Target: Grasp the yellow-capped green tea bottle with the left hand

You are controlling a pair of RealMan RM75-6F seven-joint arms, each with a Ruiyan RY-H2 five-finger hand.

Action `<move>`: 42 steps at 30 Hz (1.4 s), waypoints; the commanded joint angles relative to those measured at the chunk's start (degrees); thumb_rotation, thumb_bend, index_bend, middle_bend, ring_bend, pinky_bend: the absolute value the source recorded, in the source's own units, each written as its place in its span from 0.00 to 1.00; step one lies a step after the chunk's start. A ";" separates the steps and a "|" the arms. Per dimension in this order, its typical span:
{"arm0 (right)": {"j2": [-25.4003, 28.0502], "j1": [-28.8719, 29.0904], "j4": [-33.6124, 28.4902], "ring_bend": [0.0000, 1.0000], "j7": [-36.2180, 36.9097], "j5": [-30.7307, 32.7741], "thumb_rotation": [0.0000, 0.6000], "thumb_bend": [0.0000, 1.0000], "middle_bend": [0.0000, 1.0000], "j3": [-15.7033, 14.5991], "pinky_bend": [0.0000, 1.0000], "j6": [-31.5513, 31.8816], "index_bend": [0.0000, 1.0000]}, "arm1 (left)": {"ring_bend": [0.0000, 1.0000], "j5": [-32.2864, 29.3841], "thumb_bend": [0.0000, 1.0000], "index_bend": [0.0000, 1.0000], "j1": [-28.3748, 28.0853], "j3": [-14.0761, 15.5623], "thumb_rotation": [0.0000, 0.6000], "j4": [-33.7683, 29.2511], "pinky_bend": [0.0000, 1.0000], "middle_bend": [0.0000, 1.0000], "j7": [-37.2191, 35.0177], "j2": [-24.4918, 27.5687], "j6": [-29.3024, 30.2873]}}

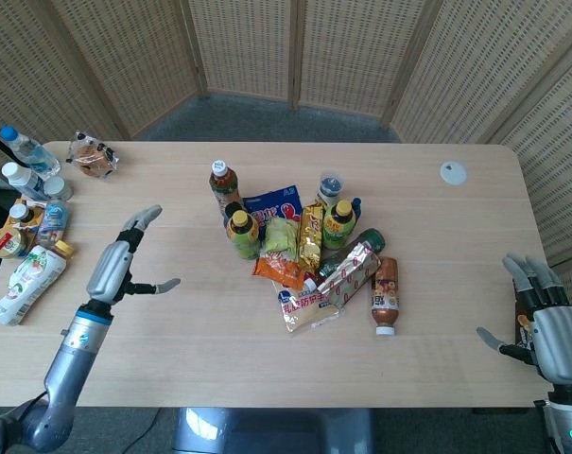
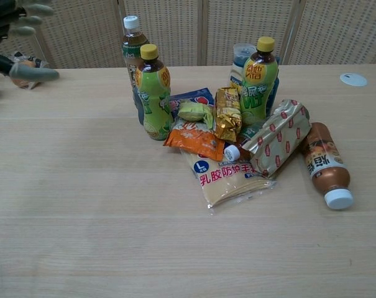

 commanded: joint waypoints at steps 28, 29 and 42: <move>2.16 -0.35 -0.79 0.00 6.07 2.42 1.00 0.00 0.00 1.15 0.00 0.21 0.00 | 0.00 -14.70 0.00 0.00 -17.52 -7.81 1.00 24.69 0.00 0.00 12.98 -28.38 -5.35; 2.19 -0.34 -0.69 0.00 6.25 2.61 1.00 0.00 0.00 1.21 0.00 0.13 0.00 | 0.00 -14.16 0.00 0.00 -17.99 -7.83 1.00 26.05 0.00 0.00 12.69 -29.26 -5.21; 2.61 -0.19 0.20 0.00 9.12 3.61 1.00 0.00 0.00 1.49 0.00 -0.79 0.00 | 0.00 -11.98 0.00 0.01 -22.64 -10.15 1.00 38.36 0.00 0.00 8.78 -38.64 -4.47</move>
